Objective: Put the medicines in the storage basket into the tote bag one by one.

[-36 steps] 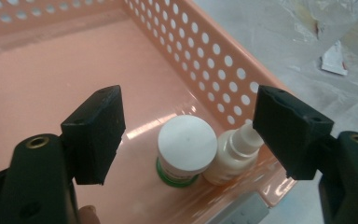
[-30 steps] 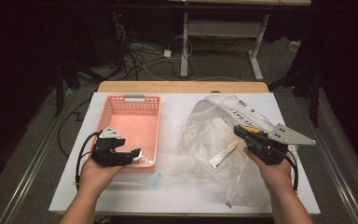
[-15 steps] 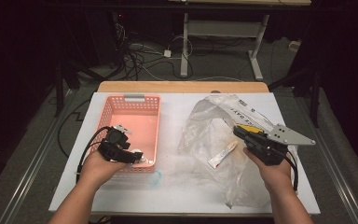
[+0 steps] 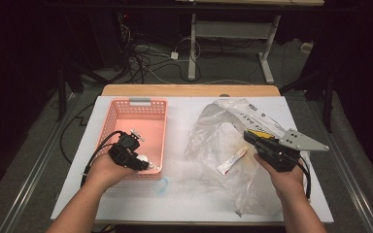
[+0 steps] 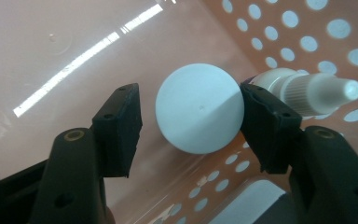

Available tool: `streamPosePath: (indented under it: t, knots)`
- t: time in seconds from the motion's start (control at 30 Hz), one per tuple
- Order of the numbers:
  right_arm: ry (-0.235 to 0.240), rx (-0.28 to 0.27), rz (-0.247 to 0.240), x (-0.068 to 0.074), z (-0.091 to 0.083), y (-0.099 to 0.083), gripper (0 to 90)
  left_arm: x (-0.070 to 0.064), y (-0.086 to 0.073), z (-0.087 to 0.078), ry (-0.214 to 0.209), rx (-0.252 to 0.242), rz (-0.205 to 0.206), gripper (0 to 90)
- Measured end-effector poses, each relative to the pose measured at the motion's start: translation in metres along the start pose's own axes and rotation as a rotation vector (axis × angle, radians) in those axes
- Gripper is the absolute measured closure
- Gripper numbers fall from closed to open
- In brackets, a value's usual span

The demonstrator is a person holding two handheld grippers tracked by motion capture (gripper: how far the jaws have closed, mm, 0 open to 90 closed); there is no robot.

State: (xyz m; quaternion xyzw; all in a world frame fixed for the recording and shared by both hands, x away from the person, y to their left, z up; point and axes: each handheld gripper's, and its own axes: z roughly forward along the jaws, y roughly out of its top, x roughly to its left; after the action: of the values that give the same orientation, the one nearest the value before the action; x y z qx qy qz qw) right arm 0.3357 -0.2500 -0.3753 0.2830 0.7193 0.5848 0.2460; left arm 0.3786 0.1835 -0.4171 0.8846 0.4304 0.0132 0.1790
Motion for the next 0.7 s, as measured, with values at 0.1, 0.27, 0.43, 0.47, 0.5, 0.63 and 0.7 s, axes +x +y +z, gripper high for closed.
streamPosePath:
  t: [0.1,0.27,0.43,0.47,0.5,0.63,0.7]
  knots:
    - [-0.001,-0.002,-0.003,-0.0003,0.0,0.0,90.0,-0.0001,0.0017,0.0003,-0.005,0.009,-0.001,41.9]
    - [0.0,-0.006,-0.006,-0.0005,-0.0012,0.0007,90.0,0.0031,0.0038,0.001,-0.015,0.019,-0.017,42.6]
    - [-0.001,-0.007,-0.006,-0.0004,-0.0019,0.0012,90.0,0.0051,0.0055,0.0043,-0.028,0.027,-0.026,44.6]
    - [-0.001,-0.006,-0.004,-0.0004,-0.0019,0.001,90.0,0.0057,0.0059,0.0049,-0.033,0.031,-0.029,44.6]
    - [-0.001,-0.007,-0.008,-0.0003,-0.0018,0.0009,90.0,0.006,0.0062,0.0052,-0.033,0.032,-0.031,44.7]
    - [-0.001,-0.007,-0.006,0.0002,-0.0023,0.001,90.0,0.007,0.007,0.0059,-0.04,0.034,-0.036,47.2]
    - [-0.002,-0.01,-0.005,0.0002,-0.0028,0.0013,90.0,0.0074,0.0068,0.0057,-0.042,0.032,-0.037,47.6]
